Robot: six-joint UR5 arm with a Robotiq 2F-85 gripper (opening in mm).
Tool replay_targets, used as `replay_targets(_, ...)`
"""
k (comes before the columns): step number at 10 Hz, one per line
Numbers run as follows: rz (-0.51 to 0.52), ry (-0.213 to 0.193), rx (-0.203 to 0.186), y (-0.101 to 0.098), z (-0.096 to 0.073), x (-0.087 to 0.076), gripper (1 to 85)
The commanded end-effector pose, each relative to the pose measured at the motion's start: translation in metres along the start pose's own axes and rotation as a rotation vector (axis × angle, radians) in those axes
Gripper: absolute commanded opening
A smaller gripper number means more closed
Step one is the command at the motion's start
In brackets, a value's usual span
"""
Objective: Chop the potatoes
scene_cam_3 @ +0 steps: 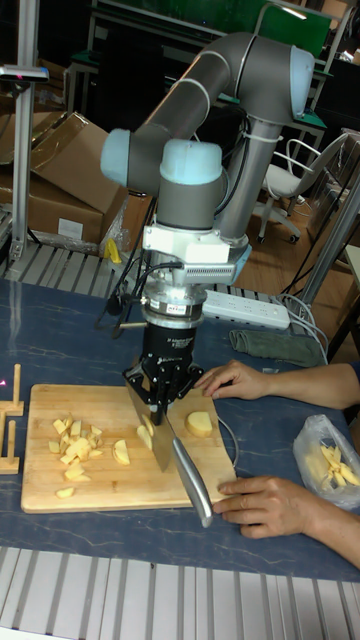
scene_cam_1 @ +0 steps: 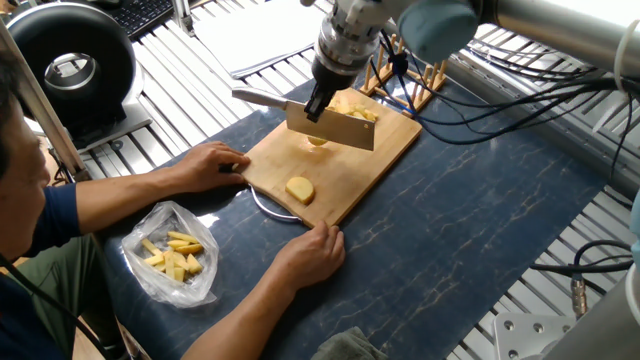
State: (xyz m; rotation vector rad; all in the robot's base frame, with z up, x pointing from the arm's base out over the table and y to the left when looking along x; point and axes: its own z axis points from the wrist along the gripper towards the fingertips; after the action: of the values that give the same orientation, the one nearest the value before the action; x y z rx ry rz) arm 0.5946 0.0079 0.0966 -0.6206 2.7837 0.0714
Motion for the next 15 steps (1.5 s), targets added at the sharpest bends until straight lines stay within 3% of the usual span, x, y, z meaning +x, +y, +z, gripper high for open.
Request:
replay_targets(1,0.024,0.014,-0.016,0.006,-0.009,-0.003,1.0)
replay_targets(15,0.036,0.009,-0.019,0.004,-0.008,-0.019,1.0)
